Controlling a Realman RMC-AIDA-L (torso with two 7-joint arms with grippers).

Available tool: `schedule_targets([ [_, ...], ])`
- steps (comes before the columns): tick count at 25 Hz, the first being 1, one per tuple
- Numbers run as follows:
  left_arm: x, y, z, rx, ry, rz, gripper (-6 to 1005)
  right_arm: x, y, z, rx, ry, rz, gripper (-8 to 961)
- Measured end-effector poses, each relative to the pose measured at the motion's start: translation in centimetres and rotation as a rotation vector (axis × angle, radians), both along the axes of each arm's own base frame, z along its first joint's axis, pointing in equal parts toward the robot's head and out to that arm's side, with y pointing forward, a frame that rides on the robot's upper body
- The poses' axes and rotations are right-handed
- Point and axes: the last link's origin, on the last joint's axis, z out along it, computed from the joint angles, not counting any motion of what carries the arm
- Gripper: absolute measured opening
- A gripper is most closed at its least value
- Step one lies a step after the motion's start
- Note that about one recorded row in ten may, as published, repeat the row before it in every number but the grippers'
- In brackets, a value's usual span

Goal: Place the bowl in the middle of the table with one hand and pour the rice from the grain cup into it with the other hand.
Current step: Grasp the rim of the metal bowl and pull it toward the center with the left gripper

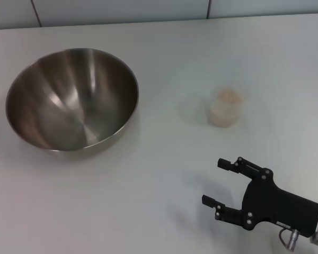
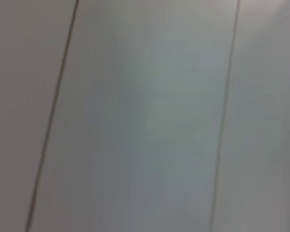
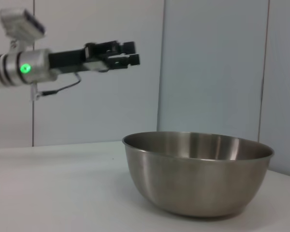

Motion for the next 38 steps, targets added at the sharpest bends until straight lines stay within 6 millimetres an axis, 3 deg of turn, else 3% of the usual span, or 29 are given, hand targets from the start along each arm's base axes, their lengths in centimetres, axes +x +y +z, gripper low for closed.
schedule_targets([
  [5,0.8,5.0,3.8,-0.005,0.155,0.125,798,-0.2,0.3,0.0,-0.003,0.003,0.004,793],
  [11,1.7,7.9,5.0,-0.052,0.287,0.213,799,-0.2,0.2,0.0,-0.003,0.006,0.003,794],
  [15,3.8,9.8,5.3,-0.09,0.418,0.263,799,-0.1,0.1,0.0,0.0,0.009,-0.002,794],
  [24,10.3,11.0,3.0,-0.157,0.727,0.363,800,-0.1,-0.1,0.0,0.001,0.01,-0.004,795],
  [29,11.6,11.1,1.3,-0.358,0.81,0.368,801,0.0,0.0,0.0,0.003,0.007,-0.003,795],
  [38,11.2,12.5,0.1,-0.406,0.857,0.381,802,0.1,-0.3,0.1,0.004,0.007,-0.006,793],
])
